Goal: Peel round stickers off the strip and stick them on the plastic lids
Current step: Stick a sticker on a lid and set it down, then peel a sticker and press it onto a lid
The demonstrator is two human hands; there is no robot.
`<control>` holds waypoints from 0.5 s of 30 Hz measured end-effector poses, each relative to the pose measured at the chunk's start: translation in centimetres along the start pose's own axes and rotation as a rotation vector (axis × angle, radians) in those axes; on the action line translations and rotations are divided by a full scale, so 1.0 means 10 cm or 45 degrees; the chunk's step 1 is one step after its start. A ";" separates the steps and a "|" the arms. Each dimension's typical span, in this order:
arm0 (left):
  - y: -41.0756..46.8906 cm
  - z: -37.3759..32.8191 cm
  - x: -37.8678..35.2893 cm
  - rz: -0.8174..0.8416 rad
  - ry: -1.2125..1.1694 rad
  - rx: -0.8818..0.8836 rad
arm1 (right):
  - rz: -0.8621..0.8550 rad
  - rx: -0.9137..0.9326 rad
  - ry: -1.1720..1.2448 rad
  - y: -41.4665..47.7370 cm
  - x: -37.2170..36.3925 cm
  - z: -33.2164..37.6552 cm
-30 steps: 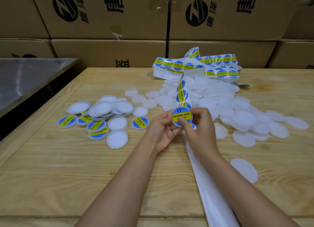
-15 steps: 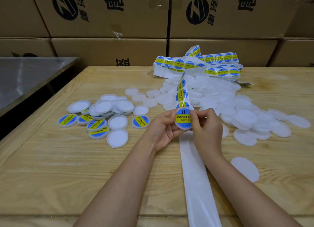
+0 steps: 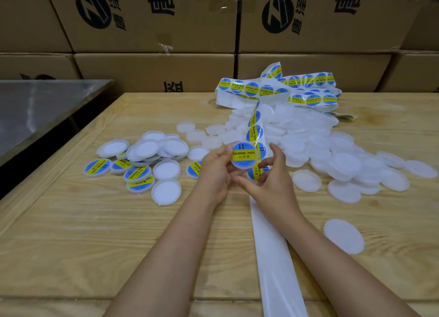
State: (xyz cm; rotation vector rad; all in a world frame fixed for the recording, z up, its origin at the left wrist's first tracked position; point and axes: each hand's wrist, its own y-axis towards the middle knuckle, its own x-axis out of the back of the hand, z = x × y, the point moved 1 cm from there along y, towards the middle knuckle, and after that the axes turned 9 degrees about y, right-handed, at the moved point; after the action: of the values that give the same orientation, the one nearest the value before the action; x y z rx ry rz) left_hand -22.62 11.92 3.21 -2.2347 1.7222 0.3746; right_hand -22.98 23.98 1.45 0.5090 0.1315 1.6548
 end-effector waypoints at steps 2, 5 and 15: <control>0.03 -0.04 0.07 -0.243 0.281 -0.114 | 0.000 -0.031 -0.055 0.01 0.01 -0.02; 0.05 -0.13 0.25 -0.611 0.839 -0.454 | 0.054 -0.025 -0.191 0.00 0.01 -0.06; 0.07 -0.06 0.56 -0.887 2.117 -0.344 | 0.119 0.036 -0.610 0.04 0.12 -0.07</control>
State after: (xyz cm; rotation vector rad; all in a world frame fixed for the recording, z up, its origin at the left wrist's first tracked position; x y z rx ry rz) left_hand -21.86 6.59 1.59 -3.2971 0.9582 -1.9513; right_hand -23.67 25.23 1.23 0.9290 -0.2252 1.5776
